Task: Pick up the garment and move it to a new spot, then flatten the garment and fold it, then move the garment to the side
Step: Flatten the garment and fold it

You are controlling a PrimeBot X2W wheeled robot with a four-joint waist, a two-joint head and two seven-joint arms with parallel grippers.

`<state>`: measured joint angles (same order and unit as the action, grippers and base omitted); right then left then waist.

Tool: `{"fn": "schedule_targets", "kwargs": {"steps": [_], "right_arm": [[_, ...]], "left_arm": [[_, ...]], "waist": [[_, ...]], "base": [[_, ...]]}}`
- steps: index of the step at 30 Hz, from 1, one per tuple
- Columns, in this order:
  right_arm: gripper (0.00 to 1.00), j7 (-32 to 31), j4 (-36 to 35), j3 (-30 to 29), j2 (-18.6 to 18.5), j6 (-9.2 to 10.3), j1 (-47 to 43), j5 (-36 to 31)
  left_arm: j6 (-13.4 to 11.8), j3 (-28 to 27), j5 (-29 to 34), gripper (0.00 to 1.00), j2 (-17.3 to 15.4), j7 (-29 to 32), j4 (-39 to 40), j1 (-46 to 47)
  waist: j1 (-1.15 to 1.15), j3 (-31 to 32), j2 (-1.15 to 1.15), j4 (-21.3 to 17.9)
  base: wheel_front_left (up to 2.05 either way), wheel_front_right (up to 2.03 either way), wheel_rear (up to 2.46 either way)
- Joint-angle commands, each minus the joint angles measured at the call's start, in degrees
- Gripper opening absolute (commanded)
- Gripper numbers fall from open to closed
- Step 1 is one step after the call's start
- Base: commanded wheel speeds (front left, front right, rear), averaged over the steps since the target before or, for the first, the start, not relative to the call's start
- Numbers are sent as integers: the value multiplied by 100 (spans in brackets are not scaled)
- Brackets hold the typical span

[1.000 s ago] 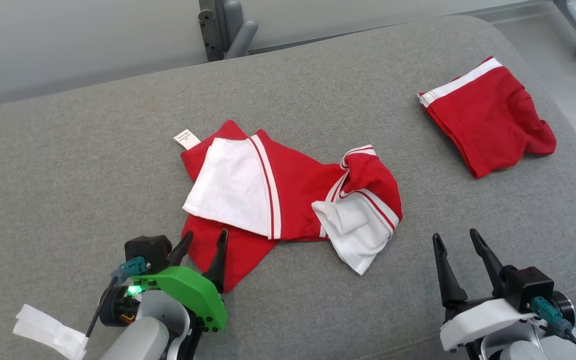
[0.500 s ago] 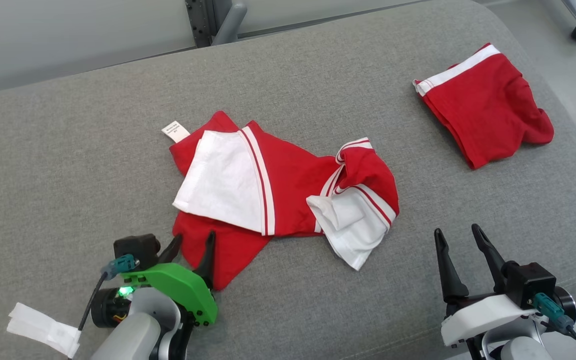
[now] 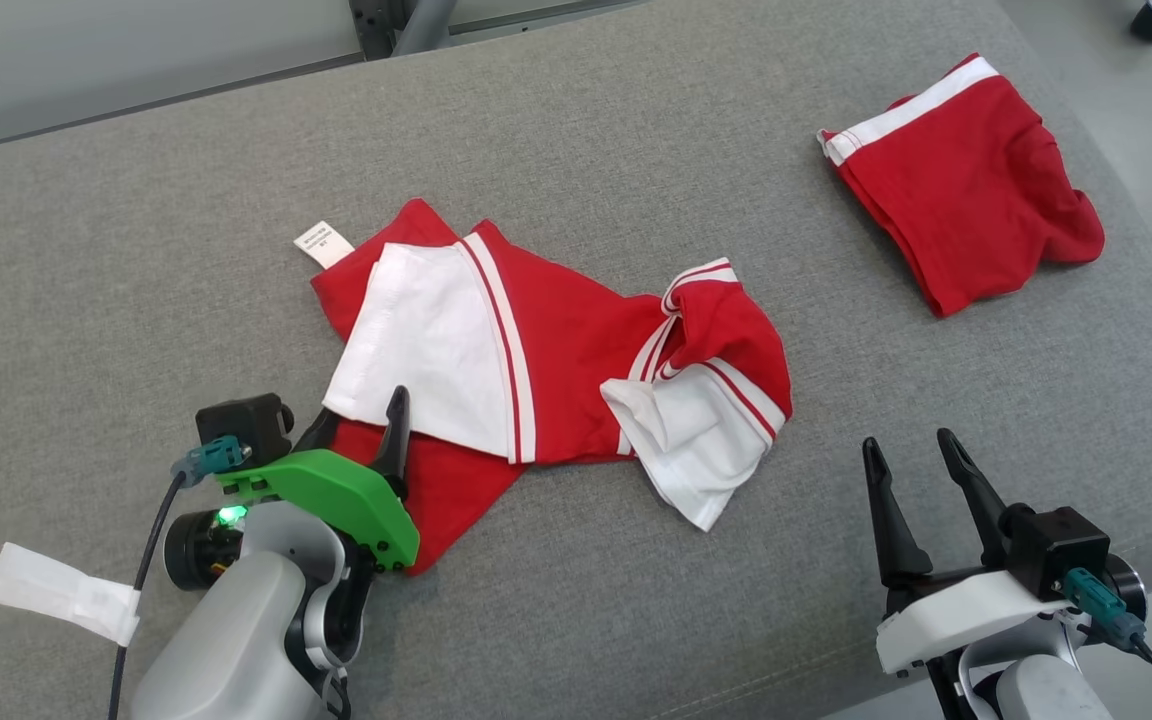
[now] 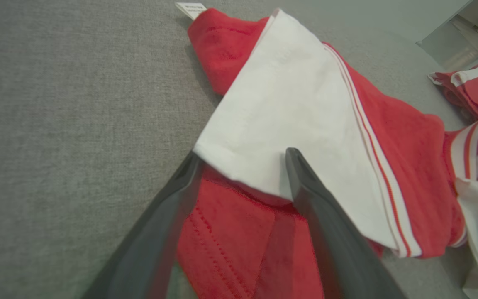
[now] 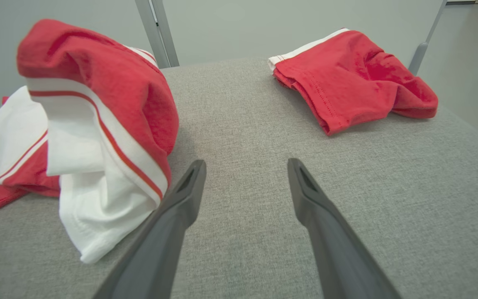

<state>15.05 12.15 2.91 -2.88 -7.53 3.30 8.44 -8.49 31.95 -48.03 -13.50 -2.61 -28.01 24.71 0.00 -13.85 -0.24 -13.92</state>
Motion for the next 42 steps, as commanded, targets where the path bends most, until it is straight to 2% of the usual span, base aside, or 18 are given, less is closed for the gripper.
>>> {"fn": "schedule_targets", "kwargs": {"steps": [1, 3, 4, 5, 6, 7, 15, 18, 22, 25, 29, 35, 37, 38, 39, 40, 41, 42], "right_arm": [[100, 18, 7, -30, -4, 9, 69, 6], [100, 18, 9, -46, -4, 10, 53, 7], [100, 18, 10, -49, -4, 9, 45, 8], [100, 18, 16, -52, -4, 9, 36, 9], [100, 18, 16, -52, -4, 9, 36, 9], [100, 18, 24, -52, -4, 10, 31, 11], [100, 18, 48, -30, -4, 9, -17, 6], [100, 18, 63, 3, -4, 10, 15, -5], [100, 18, 63, 162, -4, 10, 166, 62], [100, 18, 65, 271, -4, 10, 232, 139], [100, 18, 108, 424, 0, 10, 348, 311], [100, 18, 131, 547, 1, 10, 414, 565], [100, 18, 149, 597, 1, 9, 425, 646], [100, 18, 154, 624, 1, 9, 435, 680], [100, 18, 163, 630, -2, 10, 443, 699], [100, 18, 170, 635, -4, 9, 449, 722], [100, 18, 174, 630, -1, 9, 456, 732], [100, 18, 178, 612, -1, 9, 453, 728]], "left_arm": [[71, -3, -29, 100, -5, -65, -24, 122], [118, 27, -14, 100, 9, -82, -28, 163], [135, 45, 23, 56, 9, -97, -22, 189], [142, 55, 55, 26, 12, -116, -10, 220], [142, 55, 55, 26, 12, -116, -10, 220], [141, 75, 80, 0, 16, -146, 9, 246], [148, 228, 212, 0, 22, -157, 484, 380], [192, 280, 177, 0, 90, 72, 924, 665], [182, 273, 112, 0, 224, 417, 1078, 1238], [123, 211, 97, 0, 369, 625, 863, 1800], [17, 140, 300, 0, 488, 596, 338, 2580], [-97, -10, 602, 0, 486, 164, -552, 3590], [-5, -48, 599, 0, 590, -43, -917, 3735], [23, -86, 579, 5, 628, -168, -1084, 3800], [70, -111, 565, 21, 656, -310, -1232, 3853], [139, -139, 516, 25, 698, -434, -1379, 3859], [212, -156, 468, 41, 737, -527, -1533, 3824], [268, -147, 453, 85, 767, -598, -1692, 3774]], "waist": [[0, -34, 24, -39], [0, -36, 24, -43], [0, -34, 24, -44], [0, -29, 24, -45], [0, -29, 24, -45], [0, -23, 24, -44], [0, 32, 24, -15], [0, 20, 24, -16], [0, -84, 24, -166], [0, -210, 24, -352], [0, -390, 24, -705], [0, -712, 24, -1114], [0, -793, 24, -1194], [0, -825, 24, -1227], [0, -845, 24, -1249], [0, -857, 24, -1259], [0, -863, 24, -1259], [0, -857, 24, -1247]], "base": [[0, 0, 0], [0, 0, 0], [0, 0, 0], [0, 0, 0], [0, 0, 0], [0, 0, 0], [0, 0, 0], [0, 0, 0], [0, 0, 0], [0, 0, 0], [0, 0, 0], [0, 0, 0], [0, 0, 0], [0, 0, 0], [0, 0, 0], [0, 0, 0], [0, 0, 0], [0, 0, 0]]}}
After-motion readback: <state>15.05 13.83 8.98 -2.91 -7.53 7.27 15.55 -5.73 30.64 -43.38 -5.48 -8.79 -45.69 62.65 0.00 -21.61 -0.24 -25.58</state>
